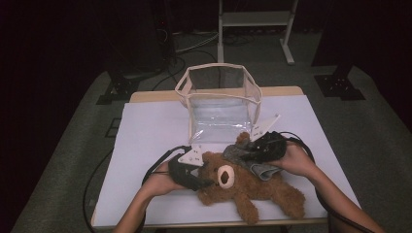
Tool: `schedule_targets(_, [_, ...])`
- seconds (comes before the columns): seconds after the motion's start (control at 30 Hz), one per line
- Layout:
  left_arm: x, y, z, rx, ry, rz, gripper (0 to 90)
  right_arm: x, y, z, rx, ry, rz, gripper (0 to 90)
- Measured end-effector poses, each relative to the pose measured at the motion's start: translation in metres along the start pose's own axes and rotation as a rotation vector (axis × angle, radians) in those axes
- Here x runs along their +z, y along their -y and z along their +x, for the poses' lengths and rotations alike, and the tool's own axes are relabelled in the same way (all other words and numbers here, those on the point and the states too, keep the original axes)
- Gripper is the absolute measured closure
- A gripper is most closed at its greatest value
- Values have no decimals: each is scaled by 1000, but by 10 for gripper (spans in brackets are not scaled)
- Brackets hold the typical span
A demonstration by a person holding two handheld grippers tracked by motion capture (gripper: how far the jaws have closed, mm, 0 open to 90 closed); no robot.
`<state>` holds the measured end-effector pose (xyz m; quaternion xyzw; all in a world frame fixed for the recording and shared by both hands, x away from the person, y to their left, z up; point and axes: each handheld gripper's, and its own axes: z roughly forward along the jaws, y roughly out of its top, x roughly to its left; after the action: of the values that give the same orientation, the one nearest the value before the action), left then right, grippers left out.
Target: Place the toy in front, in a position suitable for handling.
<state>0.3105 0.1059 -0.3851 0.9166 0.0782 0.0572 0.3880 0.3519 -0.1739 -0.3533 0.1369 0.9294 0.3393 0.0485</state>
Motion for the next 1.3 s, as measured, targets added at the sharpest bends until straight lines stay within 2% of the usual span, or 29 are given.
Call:
schedule_targets(0.1, [1, -1, 0, 10, -4, 4, 415, -14, 12, -7, 30, 38, 9, 799])
schedule_targets(0.17, [4, -3, 0, 11, -1, 7, 418, -22, 16, -6, 36, 40, -2, 799])
schedule_targets(0.27, [8, -5, -1, -1, 9, 1, 423, -33, 13, 5, 17, 24, -38, 798])
schedule_targets(0.33, [10, -7, 1, 7, 9, 7, 425, -35, 6, 16, -14, -4, -66, 799])
schedule_targets(0.43, [13, -10, 0, 5, 9, 5, 424, -31, 0, 30, -35, -36, -78, 798])
schedule_targets(0.53, [13, -10, 1, 13, 7, 11, 423, -20, 0, 38, -70, -47, -49, 798])
schedule_targets(0.63, [10, -9, 1, 7, 3, 2, 413, -12, 12, 34, -47, -37, -16, 799])
schedule_targets(0.73, [8, -8, 1, 2, -4, -10, 395, -12, 20, 26, -12, -51, -39, 799])
schedule_targets(0.9, [4, -3, -2, 7, -18, -1, 379, -13, 23, 20, 10, -45, -51, 799])
schedule_targets(1.03, [8, 1, -2, -4, -22, -15, 402, -13, 16, 24, 14, -52, -71, 799])
schedule_targets(1.07, [9, 1, -1, -6, -20, -18, 409, -14, 12, 25, -5, -53, -83, 799])
schedule_targets(1.17, [10, -2, 0, -4, -23, -13, 413, -13, -1, 30, -20, -72, -115, 799])
schedule_targets(1.3, [12, -4, 0, -2, -28, -3, 413, -3, -16, 29, -35, -72, -119, 799])
